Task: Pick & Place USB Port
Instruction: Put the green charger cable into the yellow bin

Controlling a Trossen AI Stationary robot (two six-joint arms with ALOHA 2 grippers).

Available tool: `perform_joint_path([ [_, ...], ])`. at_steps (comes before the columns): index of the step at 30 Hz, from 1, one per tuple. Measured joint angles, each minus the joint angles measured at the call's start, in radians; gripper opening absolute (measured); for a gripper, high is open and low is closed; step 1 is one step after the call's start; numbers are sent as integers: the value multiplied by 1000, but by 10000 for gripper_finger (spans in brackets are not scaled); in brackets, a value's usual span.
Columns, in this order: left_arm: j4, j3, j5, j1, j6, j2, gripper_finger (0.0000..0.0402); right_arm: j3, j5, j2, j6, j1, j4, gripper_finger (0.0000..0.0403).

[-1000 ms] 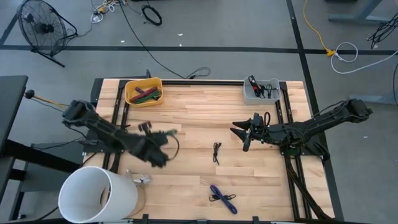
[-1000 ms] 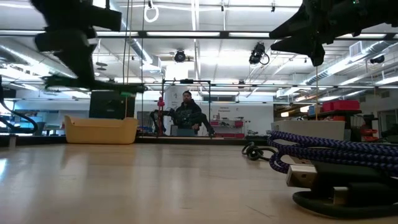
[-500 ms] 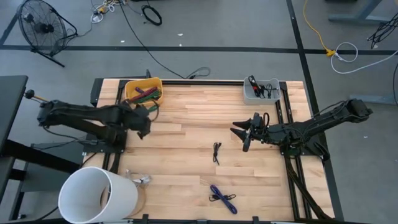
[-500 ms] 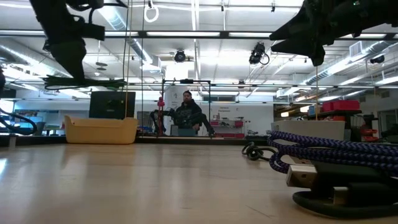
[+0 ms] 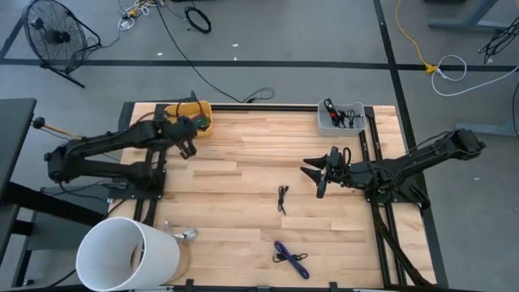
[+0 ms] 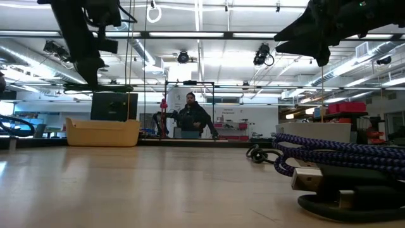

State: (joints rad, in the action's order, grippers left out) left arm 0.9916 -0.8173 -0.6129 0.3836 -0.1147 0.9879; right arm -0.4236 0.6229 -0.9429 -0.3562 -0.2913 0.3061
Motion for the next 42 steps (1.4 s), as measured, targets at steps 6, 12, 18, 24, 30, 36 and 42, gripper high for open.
perform_joint_path([
  [6,-121,5,71,157,163,2,13,0,-11,0,29,0,0,160],
  [12,-130,6,102,282,251,48,13,0,-11,0,29,0,0,160],
  [18,-220,6,112,354,321,139,13,0,-11,0,32,0,0,160],
  [24,-276,7,105,392,375,210,13,0,-11,0,43,0,0,160],
  [30,-285,6,130,412,387,225,13,0,-11,0,51,0,0,160],
  [36,-304,6,138,423,383,227,13,0,-10,0,59,0,0,160],
  [42,-301,6,95,426,352,259,24,0,-10,0,58,0,-1,160],
])
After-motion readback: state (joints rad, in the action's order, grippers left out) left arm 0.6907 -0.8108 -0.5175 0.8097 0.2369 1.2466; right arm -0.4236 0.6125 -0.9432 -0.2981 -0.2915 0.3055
